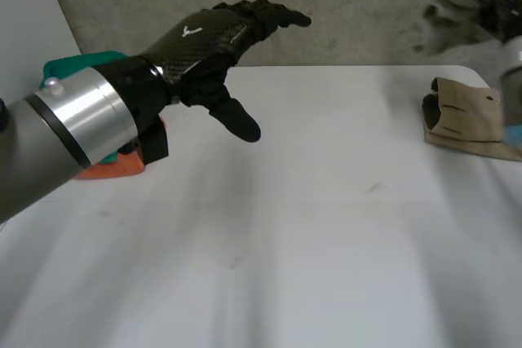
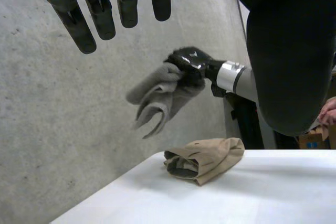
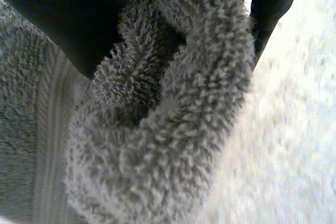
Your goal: Fold the laundry.
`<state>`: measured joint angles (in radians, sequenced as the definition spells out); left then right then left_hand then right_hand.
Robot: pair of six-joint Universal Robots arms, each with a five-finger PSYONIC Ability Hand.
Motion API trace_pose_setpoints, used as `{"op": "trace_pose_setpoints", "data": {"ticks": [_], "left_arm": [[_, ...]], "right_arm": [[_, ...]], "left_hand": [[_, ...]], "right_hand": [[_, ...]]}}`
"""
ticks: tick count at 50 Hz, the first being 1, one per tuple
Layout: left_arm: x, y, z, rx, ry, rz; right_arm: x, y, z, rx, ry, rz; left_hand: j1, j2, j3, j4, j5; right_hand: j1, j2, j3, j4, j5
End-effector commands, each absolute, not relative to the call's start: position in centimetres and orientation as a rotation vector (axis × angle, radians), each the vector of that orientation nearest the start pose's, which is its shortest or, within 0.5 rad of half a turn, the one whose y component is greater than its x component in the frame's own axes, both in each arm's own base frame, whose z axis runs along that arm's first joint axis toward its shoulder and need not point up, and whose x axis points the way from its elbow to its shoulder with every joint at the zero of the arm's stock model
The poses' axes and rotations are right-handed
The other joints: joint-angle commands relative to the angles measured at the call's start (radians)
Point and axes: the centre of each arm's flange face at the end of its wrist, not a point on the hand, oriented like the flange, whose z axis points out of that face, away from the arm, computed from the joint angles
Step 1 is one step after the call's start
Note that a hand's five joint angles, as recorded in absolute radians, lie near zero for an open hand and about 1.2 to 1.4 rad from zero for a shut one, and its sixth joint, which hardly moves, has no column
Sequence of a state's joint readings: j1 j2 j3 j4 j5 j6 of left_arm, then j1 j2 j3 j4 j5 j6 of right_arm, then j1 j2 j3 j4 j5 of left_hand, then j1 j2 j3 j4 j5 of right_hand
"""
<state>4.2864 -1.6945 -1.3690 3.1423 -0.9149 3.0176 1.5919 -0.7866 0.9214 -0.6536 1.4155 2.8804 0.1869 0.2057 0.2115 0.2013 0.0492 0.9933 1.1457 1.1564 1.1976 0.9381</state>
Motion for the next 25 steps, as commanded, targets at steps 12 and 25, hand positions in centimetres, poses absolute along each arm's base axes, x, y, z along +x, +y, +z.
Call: {"op": "trace_pose_setpoints", "data": {"ticks": [12, 25], "left_arm": [[-31.9, -21.3, 30.0, -0.879, -1.554, 1.473], [-31.8, -20.4, 31.4, -0.890, -1.529, 1.491]], "right_arm": [[2.8, -54.2, 9.0, -0.707, 1.918, -2.459], [2.5, -49.6, 20.1, -0.536, 1.981, -2.461]], "left_hand": [[-0.012, -0.031, -0.037, -0.027, -0.049], [-0.012, -0.031, -0.037, -0.027, -0.049]], "right_hand": [[-0.191, -0.344, -0.354, -0.396, -0.311], [-0.819, -0.971, -0.982, -1.023, -0.938]]}}
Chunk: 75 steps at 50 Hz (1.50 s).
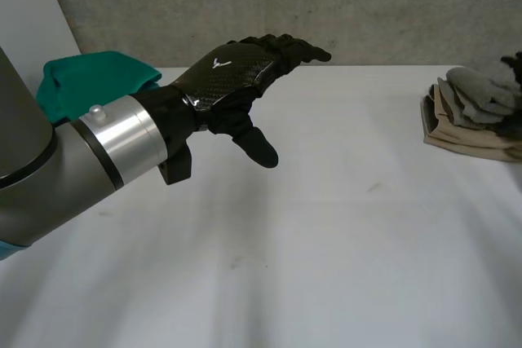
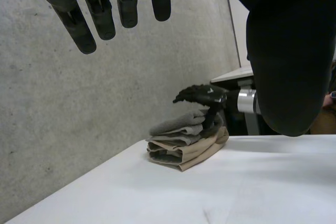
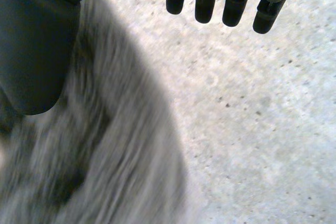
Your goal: Fold the laundry.
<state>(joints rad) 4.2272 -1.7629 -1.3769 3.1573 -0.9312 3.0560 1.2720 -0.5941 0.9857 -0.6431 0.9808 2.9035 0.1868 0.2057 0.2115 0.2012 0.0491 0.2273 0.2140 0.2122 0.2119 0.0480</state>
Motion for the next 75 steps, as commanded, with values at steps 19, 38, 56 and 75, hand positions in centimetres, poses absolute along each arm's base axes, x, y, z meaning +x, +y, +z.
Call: {"op": "trace_pose_setpoints", "data": {"ticks": [19, 38, 56, 75], "left_arm": [[-28.0, -24.3, 38.2, -0.524, -1.542, 1.956], [-13.9, -47.8, 24.1, -0.581, -2.175, 2.355], [-13.2, -53.8, 13.6, -0.466, -2.045, 2.406], [-23.0, -39.2, 40.3, -0.359, -1.179, 2.509]], "right_arm": [[6.4, -46.9, 34.9, -0.503, 1.843, -3.327], [26.6, -31.5, 22.2, -1.121, 1.553, -2.379], [24.5, -30.1, 15.8, -1.177, 1.878, -2.217], [23.6, -30.6, 17.1, -1.086, 1.907, -2.267]], "left_hand": [[-0.012, -0.031, -0.037, -0.027, -0.049], [-0.012, -0.031, -0.037, -0.027, -0.049], [1.208, 1.189, 1.183, 1.193, 1.171], [1.209, 1.191, 1.185, 1.195, 1.173]], "right_hand": [[-0.053, -0.039, -0.038, -0.037, -0.048], [-0.053, -0.039, -0.038, -0.037, -0.048], [-0.053, -0.039, -0.038, -0.037, -0.048], [-0.053, -0.039, -0.038, -0.037, -0.048]]}}
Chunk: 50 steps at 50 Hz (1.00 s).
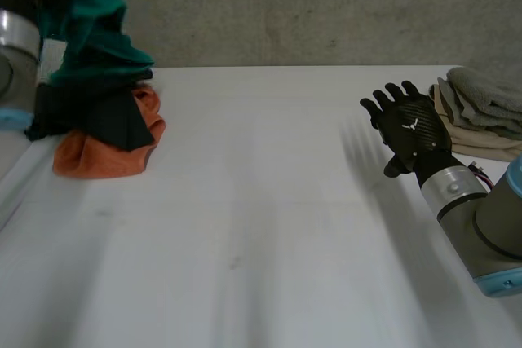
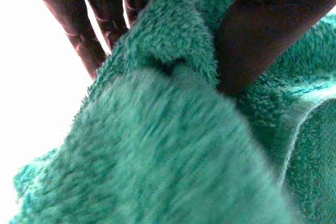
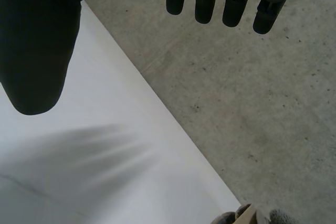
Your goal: Fold the laundry.
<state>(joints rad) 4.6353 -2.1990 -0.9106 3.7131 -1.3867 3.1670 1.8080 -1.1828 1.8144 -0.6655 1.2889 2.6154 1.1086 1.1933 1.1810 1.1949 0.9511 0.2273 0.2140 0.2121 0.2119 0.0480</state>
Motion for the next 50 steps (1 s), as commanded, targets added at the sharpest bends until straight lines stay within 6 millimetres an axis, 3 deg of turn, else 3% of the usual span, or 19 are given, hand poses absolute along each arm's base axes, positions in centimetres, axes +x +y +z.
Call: {"op": "trace_pose_setpoints", "data": {"ticks": [1, 4, 7, 11, 12, 16, 17, 19, 20, 22, 24, 26, 30, 32, 35, 38, 44, 50], "left_arm": [[-23.4, -38.3, 40.8, 0.450, 1.482, -3.153], [-25.1, -35.4, 41.2, 0.473, 1.581, -3.218], [-26.8, -33.4, 40.3, 0.519, 1.710, -3.235], [-29.9, -30.5, 36.1, 0.668, 2.005, -3.152], [-30.9, -29.5, 33.7, 0.727, 2.140, -3.077], [-32.6, -27.3, 28.1, 0.832, 2.453, -2.848], [-33.2, -26.0, 24.6, 0.864, 2.636, -2.677], [-33.5, -25.3, 22.5, 0.881, 2.740, -2.562], [-33.7, -24.5, 20.5, 0.910, 2.841, -2.443], [-33.8, -23.7, 19.3, 0.931, 2.923, -2.346], [-33.9, -22.5, 19.0, 0.992, 2.986, -2.291], [-33.7, -22.2, 19.6, 1.013, 2.993, -2.304], [-31.7, -23.3, 23.3, 0.926, 2.861, -2.486], [-29.8, -24.5, 25.7, 0.827, 2.732, -2.603], [-27.5, -25.8, 27.6, 0.733, 2.601, -2.682], [-26.1, -26.5, 28.3, 0.691, 2.545, -2.688], [-22.9, -28.4, 26.5, 0.688, 2.533, -2.498], [-20.8, -29.7, 23.1, 0.767, 2.572, -2.256]], "right_arm": [[23.6, -30.6, 17.3, -1.081, 1.906, -2.273], [23.4, -30.6, 17.7, -1.072, 1.906, -2.289], [22.9, -30.8, 18.3, -1.048, 1.904, -2.313], [22.4, -31.1, 19.0, -1.004, 1.906, -2.337], [22.3, -31.2, 19.1, -0.996, 1.908, -2.338], [21.9, -31.4, 19.6, -0.956, 1.920, -2.331], [21.8, -31.5, 19.7, -0.944, 1.926, -2.324], [21.8, -31.5, 19.8, -0.939, 1.934, -2.309], [21.8, -31.5, 19.7, -0.939, 1.944, -2.301], [21.9, -31.4, 19.6, -0.943, 1.961, -2.275], [22.0, -31.2, 19.6, -0.947, 1.975, -2.253], [22.2, -30.9, 19.5, -0.956, 1.997, -2.217], [22.6, -30.0, 19.5, -0.966, 2.036, -2.148], [23.0, -29.3, 19.8, -0.966, 2.044, -2.119], [24.0, -27.3, 20.6, -0.963, 2.066, -2.016], [24.9, -24.9, 21.2, -0.938, 2.108, -1.845], [26.9, -20.6, 20.8, -0.907, 2.179, -1.512], [29.8, -17.5, 18.6, -1.034, 2.113, -1.451]], "left_hand": [[0.288, 0.203, 0.215, 0.201, 0.271], [0.288, 0.203, 0.215, 0.201, 0.271], [0.288, 0.203, 0.215, 0.201, 0.271], [0.288, 0.203, 0.215, 0.201, 0.271], [0.288, 0.203, 0.215, 0.201, 0.271], [0.288, 0.203, 0.215, 0.201, 0.271], [0.288, 0.203, 0.215, 0.201, 0.271], [0.285, 0.200, 0.213, 0.199, 0.268], [-0.174, -0.259, -0.247, -0.260, -0.191], [-0.585, -0.670, -0.657, -0.671, -0.602], [-0.934, -1.019, -1.006, -1.020, -0.951], [-0.934, -1.019, -1.006, -1.020, -0.951], [-0.934, -1.019, -1.006, -1.020, -0.951], [-0.934, -1.019, -1.006, -1.020, -0.951], [-0.934, -1.019, -1.006, -1.020, -0.951], [-0.934, -1.019, -1.006, -1.020, -0.951], [-0.934, -1.019, -1.006, -1.020, -0.951], [-0.934, -1.019, -1.006, -1.020, -0.951]], "right_hand": [[-0.053, -0.039, -0.038, -0.037, -0.048], [-0.053, -0.039, -0.038, -0.037, -0.048], [-0.053, -0.039, -0.038, -0.037, -0.048], [-0.053, -0.039, -0.038, -0.037, -0.048], [-0.053, -0.039, -0.038, -0.037, -0.048], [-0.053, -0.039, -0.038, -0.037, -0.048], [-0.053, -0.039, -0.038, -0.037, -0.048], [-0.053, -0.039, -0.038, -0.037, -0.048], [-0.053, -0.039, -0.038, -0.037, -0.048], [-0.053, -0.039, -0.038, -0.037, -0.048], [-0.053, -0.039, -0.038, -0.037, -0.048], [-0.053, -0.039, -0.038, -0.037, -0.048], [-0.053, -0.039, -0.038, -0.037, -0.048], [-0.053, -0.039, -0.038, -0.037, -0.048], [-0.053, -0.039, -0.038, -0.037, -0.048], [-0.053, -0.039, -0.038, -0.037, -0.048], [-0.053, -0.039, -0.038, -0.037, -0.048], [-0.044, -0.031, -0.029, -0.029, -0.039]]}}
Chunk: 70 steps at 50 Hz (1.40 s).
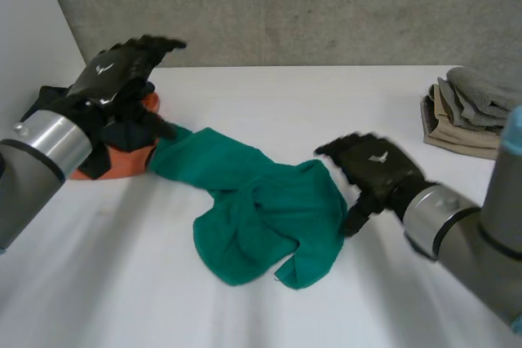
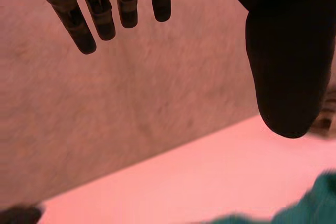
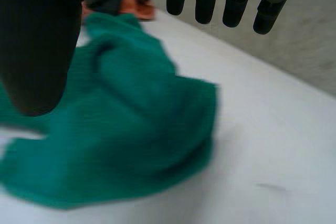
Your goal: Fold the laundry.
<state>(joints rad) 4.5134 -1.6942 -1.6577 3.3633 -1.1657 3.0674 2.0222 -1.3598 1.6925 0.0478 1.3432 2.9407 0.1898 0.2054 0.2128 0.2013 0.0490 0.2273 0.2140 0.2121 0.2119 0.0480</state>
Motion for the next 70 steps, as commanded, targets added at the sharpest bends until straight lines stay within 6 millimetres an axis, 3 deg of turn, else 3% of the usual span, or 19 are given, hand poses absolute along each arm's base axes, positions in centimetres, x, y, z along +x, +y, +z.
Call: {"op": "trace_pose_setpoints", "data": {"ticks": [1, 7, 10, 13, 14, 18, 21, 22, 30, 40, 47, 49, 53, 54, 57, 61, 63, 65, 70], "left_arm": [[-20.5, -29.7, 22.5, 0.780, 2.586, -2.213], [-19.8, -29.2, 21.4, 0.734, 2.659, -2.156], [-19.7, -28.9, 21.4, 0.699, 2.671, -2.176], [-19.8, -28.6, 21.6, 0.681, 2.662, -2.218], [-19.8, -28.5, 21.5, 0.680, 2.661, -2.223], [-20.2, -28.4, 21.2, 0.700, 2.641, -2.255], [-21.0, -28.2, 20.8, 0.729, 2.643, -2.267], [-21.1, -28.3, 20.4, 0.735, 2.653, -2.260], [-22.4, -29.7, 17.3, 0.777, 2.698, -2.196], [-25.5, -30.7, 13.8, 0.833, 2.772, -2.091], [-28.0, -30.8, 12.0, 0.851, 2.766, -2.053], [-28.1, -31.1, 11.8, 0.835, 2.761, -2.049], [-28.3, -31.4, 11.5, 0.813, 2.765, -2.028], [-28.4, -31.2, 11.6, 0.826, 2.781, -2.011], [-28.1, -31.1, 12.8, 0.816, 2.758, -2.026], [-26.8, -32.0, 17.3, 0.725, 2.613, -2.182], [-26.1, -33.0, 20.7, 0.663, 2.466, -2.334], [-26.0, -34.0, 24.3, 0.651, 2.292, -2.515], [-27.4, -35.1, 31.1, 0.708, 1.974, -2.807]], "right_arm": [[30.1, -17.3, 18.2, -1.046, 2.114, -1.453], [31.9, -17.0, 14.3, -1.110, 2.194, -1.562], [32.3, -17.1, 13.5, -1.131, 2.205, -1.594], [32.8, -18.0, 13.0, -1.148, 2.196, -1.686], [32.9, -18.2, 13.1, -1.145, 2.187, -1.715], [33.4, -18.6, 15.4, -1.079, 2.069, -1.856], [33.5, -18.0, 19.2, -1.023, 1.913, -1.969], [33.5, -17.6, 21.5, -1.006, 1.829, -2.019], [32.6, -15.0, 29.8, -0.954, 1.566, -2.055], [31.6, -11.7, 35.4, -0.864, 1.424, -1.937], [30.1, -11.0, 38.0, -0.763, 1.360, -1.950], [29.6, -11.2, 38.5, -0.737, 1.354, -1.962], [28.6, -12.0, 39.4, -0.692, 1.337, -1.988], [28.4, -12.3, 39.5, -0.685, 1.337, -1.995], [27.5, -14.4, 39.7, -0.658, 1.361, -2.042], [26.7, -18.5, 38.1, -0.661, 1.468, -2.075], [26.6, -21.2, 36.7, -0.677, 1.529, -2.077], [27.0, -22.7, 35.9, -0.696, 1.548, -2.073], [29.2, -26.7, 35.4, -0.759, 1.491, -2.192]], "left_hand": [[-0.015, -0.031, -0.038, -0.027, -0.049], [-0.015, -0.031, -0.038, -0.027, -0.049], [-0.015, -0.031, -0.038, -0.027, -0.049], [-0.015, -0.031, -0.038, -0.027, -0.049], [-0.015, -0.031, -0.038, -0.027, -0.049], [-0.015, -0.031, -0.038, -0.027, -0.049], [-0.015, -0.031, -0.038, -0.027, -0.049], [-0.015, -0.031, -0.038, -0.027, -0.049], [-0.015, -0.031, -0.038, -0.027, -0.049], [-0.015, -0.031, -0.038, -0.027, -0.049], [-0.006, -0.022, -0.029, -0.018, -0.040], [0.117, 0.101, 0.094, 0.105, 0.083], [0.897, 0.881, 0.874, 0.885, 0.863], [1.203, 1.188, 1.180, 1.192, 1.170], [1.207, 1.191, 1.183, 1.195, 1.173], [1.207, 1.191, 1.183, 1.195, 1.173], [1.207, 1.191, 1.183, 1.195, 1.173], [1.207, 1.191, 1.183, 1.195, 1.173], [1.207, 1.191, 1.183, 1.195, 1.173]], "right_hand": [[-0.038, -0.025, -0.023, -0.023, -0.033], [0.050, 0.063, 0.065, 0.065, 0.054], [0.176, 0.189, 0.191, 0.191, 0.180], [1.059, 1.073, 1.075, 1.075, 1.064], [1.168, 1.181, 1.183, 1.183, 1.173], [1.169, 1.182, 1.184, 1.184, 1.174], [1.169, 1.182, 1.184, 1.184, 1.174], [1.169, 1.182, 1.184, 1.184, 1.174], [1.169, 1.182, 1.184, 1.184, 1.174], [1.169, 1.182, 1.184, 1.184, 1.174], [1.169, 1.182, 1.184, 1.184, 1.174], [1.169, 1.182, 1.184, 1.184, 1.174], [1.169, 1.182, 1.184, 1.184, 1.174], [1.169, 1.182, 1.184, 1.184, 1.174], [1.169, 1.182, 1.184, 1.184, 1.174], [1.169, 1.182, 1.184, 1.184, 1.174], [1.169, 1.182, 1.184, 1.184, 1.174], [1.169, 1.182, 1.184, 1.184, 1.174], [1.169, 1.182, 1.184, 1.184, 1.174]]}}
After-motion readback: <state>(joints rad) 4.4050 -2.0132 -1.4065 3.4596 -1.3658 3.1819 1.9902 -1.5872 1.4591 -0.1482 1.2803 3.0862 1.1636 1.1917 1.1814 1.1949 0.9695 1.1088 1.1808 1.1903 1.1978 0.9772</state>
